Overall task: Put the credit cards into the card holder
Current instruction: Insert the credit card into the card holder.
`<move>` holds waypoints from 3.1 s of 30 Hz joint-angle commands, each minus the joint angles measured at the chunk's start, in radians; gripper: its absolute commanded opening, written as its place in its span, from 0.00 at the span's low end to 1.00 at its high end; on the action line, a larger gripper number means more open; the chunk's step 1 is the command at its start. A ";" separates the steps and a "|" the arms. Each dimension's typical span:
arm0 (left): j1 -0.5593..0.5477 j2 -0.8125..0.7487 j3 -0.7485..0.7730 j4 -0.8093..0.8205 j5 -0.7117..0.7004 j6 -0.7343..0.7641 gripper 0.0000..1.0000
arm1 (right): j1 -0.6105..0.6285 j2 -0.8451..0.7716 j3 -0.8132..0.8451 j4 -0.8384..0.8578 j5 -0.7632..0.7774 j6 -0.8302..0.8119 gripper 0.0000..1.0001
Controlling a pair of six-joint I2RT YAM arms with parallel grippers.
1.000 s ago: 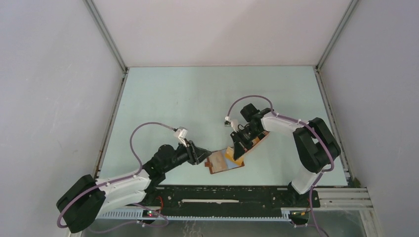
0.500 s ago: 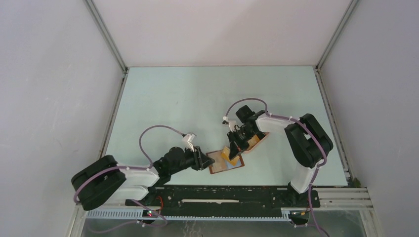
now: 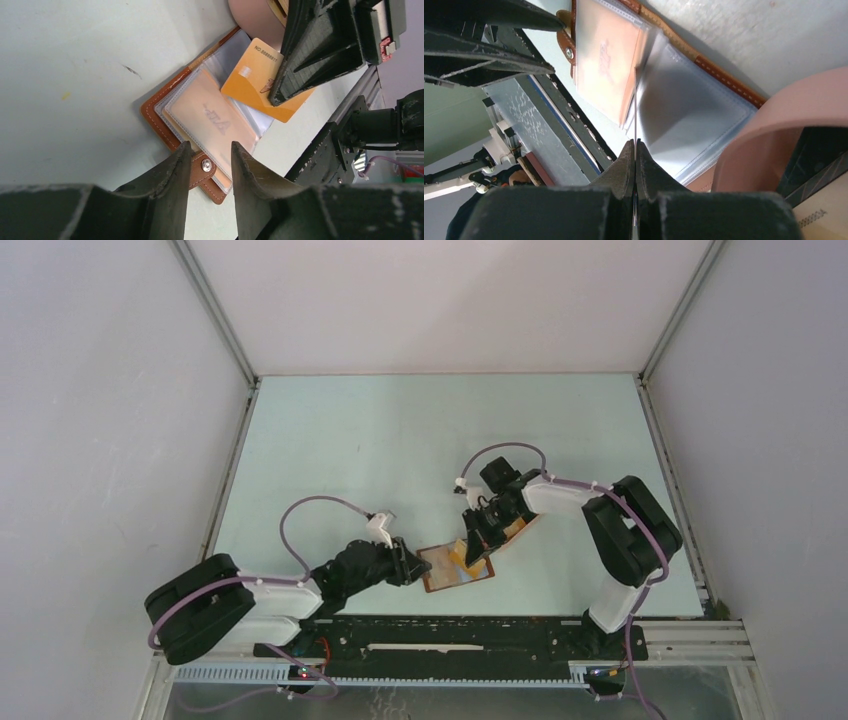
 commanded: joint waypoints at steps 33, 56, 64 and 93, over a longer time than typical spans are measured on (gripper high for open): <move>-0.063 0.126 0.145 -0.324 -0.181 -0.147 0.38 | 0.003 -0.013 -0.077 0.158 0.021 0.173 0.00; -0.063 0.127 0.142 -0.311 -0.187 -0.157 0.37 | -0.056 -0.128 -0.223 0.358 0.008 0.225 0.26; -0.063 0.114 0.142 -0.311 -0.176 -0.149 0.37 | -0.061 -0.120 -0.207 0.333 0.003 0.221 0.37; -0.070 0.153 0.160 -0.272 -0.133 -0.163 0.34 | -0.090 -0.063 -0.213 0.352 -0.016 0.306 0.00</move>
